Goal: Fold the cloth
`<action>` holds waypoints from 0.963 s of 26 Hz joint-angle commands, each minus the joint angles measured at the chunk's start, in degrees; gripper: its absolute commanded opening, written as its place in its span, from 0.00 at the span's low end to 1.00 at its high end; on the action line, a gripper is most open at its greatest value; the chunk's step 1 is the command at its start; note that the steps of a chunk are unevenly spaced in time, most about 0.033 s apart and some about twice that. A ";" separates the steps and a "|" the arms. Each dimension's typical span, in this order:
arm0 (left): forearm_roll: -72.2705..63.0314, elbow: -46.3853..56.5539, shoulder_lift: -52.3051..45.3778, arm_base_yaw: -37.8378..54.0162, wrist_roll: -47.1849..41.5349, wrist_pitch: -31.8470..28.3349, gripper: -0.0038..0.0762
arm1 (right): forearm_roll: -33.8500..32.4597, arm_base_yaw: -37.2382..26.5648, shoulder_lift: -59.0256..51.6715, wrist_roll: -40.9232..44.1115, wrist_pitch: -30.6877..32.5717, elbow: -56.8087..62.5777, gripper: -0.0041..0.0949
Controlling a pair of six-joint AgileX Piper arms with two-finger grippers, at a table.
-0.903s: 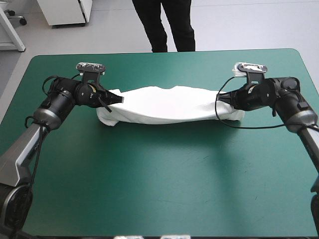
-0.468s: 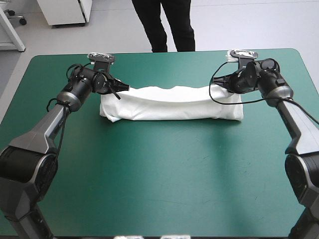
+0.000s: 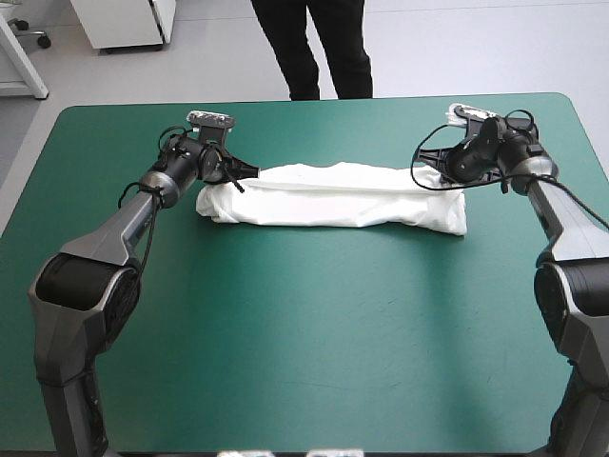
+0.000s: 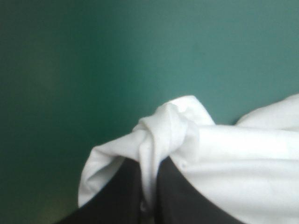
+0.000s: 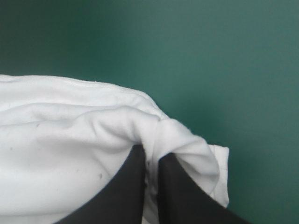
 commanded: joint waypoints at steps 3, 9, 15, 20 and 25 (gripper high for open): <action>-0.23 -2.08 -2.14 0.03 4.58 -3.12 0.38 | 4.22 -0.57 -2.27 -7.23 -2.45 -2.09 0.13; -0.46 -4.17 -4.42 0.03 4.47 1.32 0.91 | 4.86 -0.57 -3.45 -8.99 2.00 -3.64 0.56; -3.98 -6.86 -10.21 -0.08 4.24 2.92 0.84 | 1.26 -0.57 -8.42 -8.99 5.55 -4.35 0.54; -19.04 -7.15 -12.92 -2.17 14.84 2.93 0.10 | 1.16 -0.57 -11.97 -8.99 9.42 -4.23 0.51; -25.28 -7.15 -9.92 -10.45 20.73 1.62 0.04 | 2.52 -0.57 -13.89 -8.74 9.54 -4.23 0.51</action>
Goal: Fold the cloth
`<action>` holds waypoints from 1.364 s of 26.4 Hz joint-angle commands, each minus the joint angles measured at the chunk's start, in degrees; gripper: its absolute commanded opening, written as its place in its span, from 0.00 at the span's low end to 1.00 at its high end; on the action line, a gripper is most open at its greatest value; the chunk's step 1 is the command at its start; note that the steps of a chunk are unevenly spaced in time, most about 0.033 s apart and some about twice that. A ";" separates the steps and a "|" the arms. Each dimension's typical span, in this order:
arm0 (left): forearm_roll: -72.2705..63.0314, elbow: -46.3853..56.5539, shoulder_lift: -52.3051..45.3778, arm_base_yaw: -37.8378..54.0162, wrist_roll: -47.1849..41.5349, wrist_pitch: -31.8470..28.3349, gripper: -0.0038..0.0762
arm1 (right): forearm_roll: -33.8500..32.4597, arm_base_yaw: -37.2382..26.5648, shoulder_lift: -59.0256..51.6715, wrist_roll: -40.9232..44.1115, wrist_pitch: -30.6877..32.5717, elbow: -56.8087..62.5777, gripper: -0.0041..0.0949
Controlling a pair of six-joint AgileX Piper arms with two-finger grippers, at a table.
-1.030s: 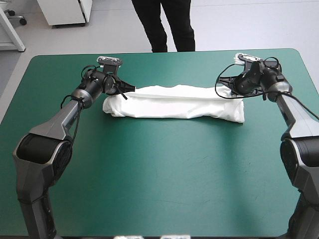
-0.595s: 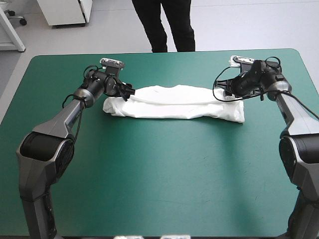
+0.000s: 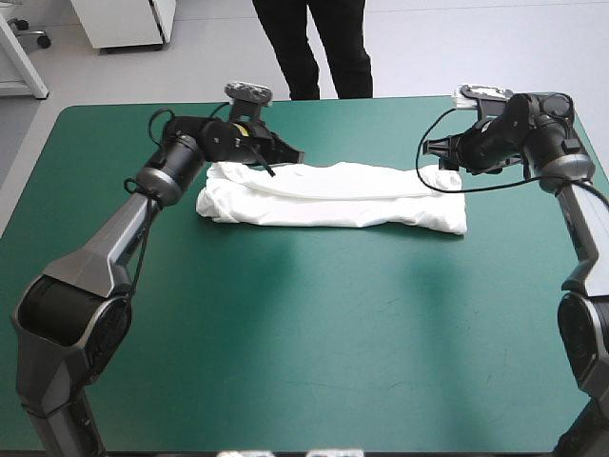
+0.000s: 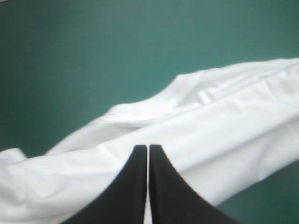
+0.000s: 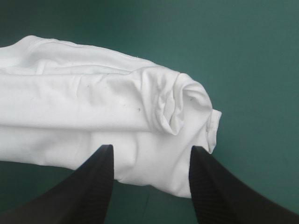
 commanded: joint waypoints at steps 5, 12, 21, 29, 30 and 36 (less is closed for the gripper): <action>-2.33 -1.77 3.83 -6.76 1.31 -5.32 0.04 | 0.96 -0.49 -3.85 -0.35 -1.33 -1.78 0.51; -2.85 -1.77 8.34 -7.28 2.24 -6.03 0.04 | 1.14 -1.27 -3.85 -1.45 -1.57 -1.78 0.51; -5.07 -1.77 10.59 -7.28 2.48 -5.31 0.04 | 11.93 -8.25 -1.53 -7.34 -0.79 -1.19 0.56; -5.07 -1.77 10.69 -7.28 2.48 -4.77 0.04 | 14.41 -8.95 4.99 -10.97 -0.15 -0.21 0.71; -5.07 -1.77 10.69 -7.28 2.48 -4.63 0.04 | 14.78 -8.95 5.84 -11.36 -0.25 -0.21 0.71; -5.07 -1.77 10.69 -7.28 2.71 -3.47 0.04 | 16.19 -8.95 11.47 -13.62 0.49 -0.21 0.71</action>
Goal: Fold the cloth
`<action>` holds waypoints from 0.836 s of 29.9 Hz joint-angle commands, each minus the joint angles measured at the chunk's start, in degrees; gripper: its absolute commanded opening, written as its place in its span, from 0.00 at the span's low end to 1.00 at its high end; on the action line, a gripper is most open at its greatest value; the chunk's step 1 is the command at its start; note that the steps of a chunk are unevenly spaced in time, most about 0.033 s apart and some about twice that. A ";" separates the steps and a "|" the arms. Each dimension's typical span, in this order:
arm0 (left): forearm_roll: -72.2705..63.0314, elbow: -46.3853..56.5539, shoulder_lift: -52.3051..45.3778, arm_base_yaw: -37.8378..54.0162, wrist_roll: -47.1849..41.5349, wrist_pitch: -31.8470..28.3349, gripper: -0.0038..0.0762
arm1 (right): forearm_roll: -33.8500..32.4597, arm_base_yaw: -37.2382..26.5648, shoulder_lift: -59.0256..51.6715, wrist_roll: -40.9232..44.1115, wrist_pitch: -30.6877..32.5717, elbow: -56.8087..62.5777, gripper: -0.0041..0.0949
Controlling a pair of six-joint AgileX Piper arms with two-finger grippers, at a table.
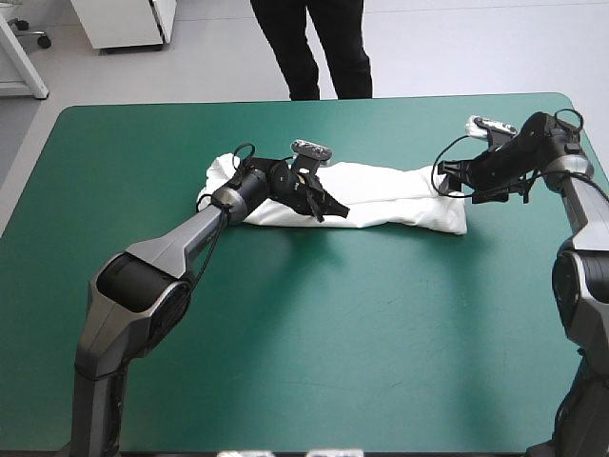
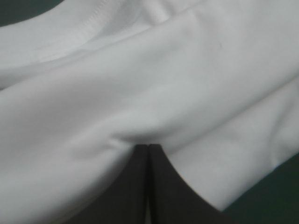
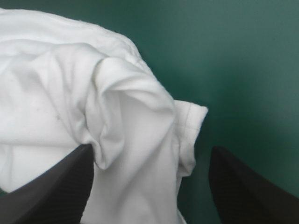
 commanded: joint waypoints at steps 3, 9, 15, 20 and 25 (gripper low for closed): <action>-1.28 -1.72 -3.90 -0.25 0.10 -1.03 0.04 | 3.38 -0.42 0.51 -2.06 -0.60 -1.43 0.71; -1.28 -1.72 -3.90 -0.25 0.10 -1.03 0.04 | 10.60 -0.42 3.28 -5.51 -0.31 -1.43 0.71; -1.28 -1.72 -3.90 -0.25 0.10 -0.03 0.04 | 17.69 -0.31 5.04 -7.18 1.31 -1.43 0.31; -1.17 -1.72 -3.90 -0.25 0.10 0.90 0.04 | 18.35 -0.31 3.74 -8.88 2.40 -2.05 0.03; -1.17 -1.72 -3.90 -0.25 0.10 0.90 0.04 | 20.19 -0.31 0.35 -8.88 5.43 -5.36 0.03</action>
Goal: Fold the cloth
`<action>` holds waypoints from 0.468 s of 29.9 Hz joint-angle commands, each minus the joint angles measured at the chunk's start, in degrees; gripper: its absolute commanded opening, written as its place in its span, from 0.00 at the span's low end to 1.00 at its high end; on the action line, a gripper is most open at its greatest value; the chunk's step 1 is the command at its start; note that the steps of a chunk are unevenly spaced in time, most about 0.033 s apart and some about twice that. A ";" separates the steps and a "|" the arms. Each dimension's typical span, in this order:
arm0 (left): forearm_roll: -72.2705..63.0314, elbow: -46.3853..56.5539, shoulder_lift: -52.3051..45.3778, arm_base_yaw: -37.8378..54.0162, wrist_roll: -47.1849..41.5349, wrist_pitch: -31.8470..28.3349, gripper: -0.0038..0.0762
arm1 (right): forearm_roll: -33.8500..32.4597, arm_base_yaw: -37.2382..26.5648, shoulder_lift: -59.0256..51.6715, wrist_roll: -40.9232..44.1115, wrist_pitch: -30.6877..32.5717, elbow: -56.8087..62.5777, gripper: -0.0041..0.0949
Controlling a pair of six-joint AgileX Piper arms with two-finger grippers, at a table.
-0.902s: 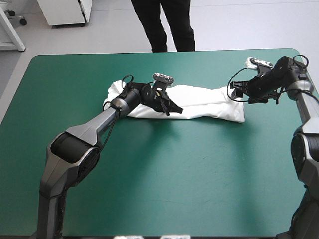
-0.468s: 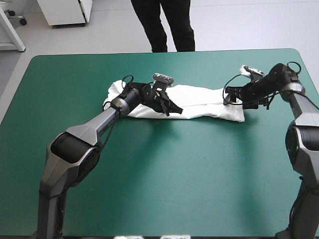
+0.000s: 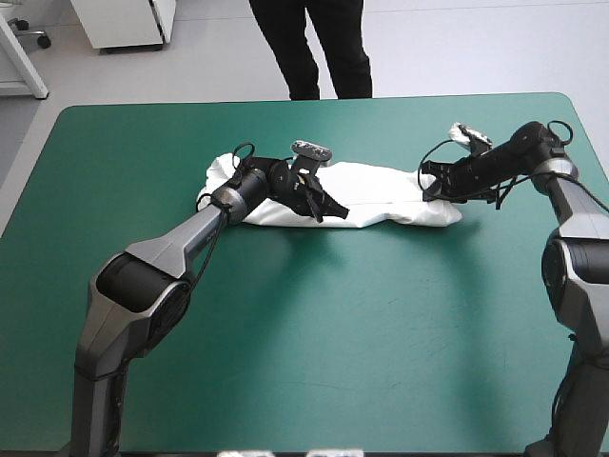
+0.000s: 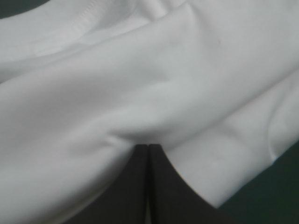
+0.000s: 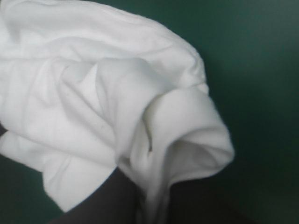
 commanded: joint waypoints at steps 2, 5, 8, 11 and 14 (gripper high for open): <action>-1.12 -1.61 -3.90 -0.25 -0.07 -0.25 0.04 | 7.05 -0.03 -7.80 -0.90 3.24 -5.04 0.03; -1.12 -1.61 -3.90 -0.25 -0.07 0.00 0.04 | 8.32 1.25 -10.20 -0.90 3.37 -7.06 0.03; -1.12 -1.61 -3.90 -0.25 -0.07 0.47 0.04 | 10.25 3.46 -12.54 -0.75 5.59 -9.30 0.03; -1.12 -1.61 -3.90 -0.25 -0.07 0.87 0.04 | 13.38 5.68 -13.68 -0.96 7.20 -11.06 0.03; -1.23 -1.61 -3.90 -0.25 -0.07 1.58 0.04 | 13.38 8.00 -13.98 -0.85 7.79 -13.24 0.03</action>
